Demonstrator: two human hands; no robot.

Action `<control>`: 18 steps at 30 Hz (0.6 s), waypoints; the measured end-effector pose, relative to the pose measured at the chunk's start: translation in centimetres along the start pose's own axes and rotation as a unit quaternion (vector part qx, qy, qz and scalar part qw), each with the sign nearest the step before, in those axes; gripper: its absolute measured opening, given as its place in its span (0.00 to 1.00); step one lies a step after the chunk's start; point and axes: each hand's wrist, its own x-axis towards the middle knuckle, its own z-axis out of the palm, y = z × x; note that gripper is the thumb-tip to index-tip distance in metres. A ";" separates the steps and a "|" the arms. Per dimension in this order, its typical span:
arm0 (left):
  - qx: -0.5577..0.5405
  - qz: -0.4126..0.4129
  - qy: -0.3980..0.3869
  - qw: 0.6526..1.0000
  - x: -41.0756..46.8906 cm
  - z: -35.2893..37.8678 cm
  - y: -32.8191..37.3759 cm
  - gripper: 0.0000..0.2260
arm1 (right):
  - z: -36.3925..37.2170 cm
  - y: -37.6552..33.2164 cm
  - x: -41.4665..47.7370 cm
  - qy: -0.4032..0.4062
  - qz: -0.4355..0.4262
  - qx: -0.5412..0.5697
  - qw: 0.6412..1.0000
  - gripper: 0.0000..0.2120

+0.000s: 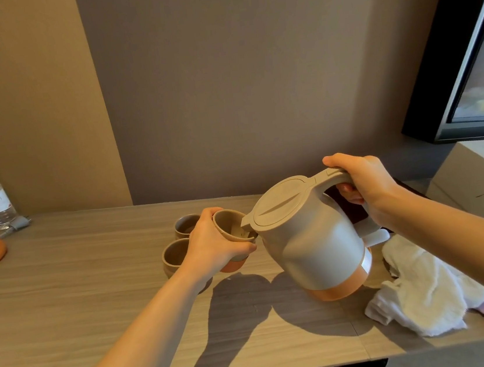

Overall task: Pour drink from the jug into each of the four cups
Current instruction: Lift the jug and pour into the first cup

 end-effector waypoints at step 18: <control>-0.009 -0.023 0.003 1.000 -0.3 0.5 0.2 0.36 | 0.1 -0.1 0.3 -0.004 0.003 -0.007 1.000 0.13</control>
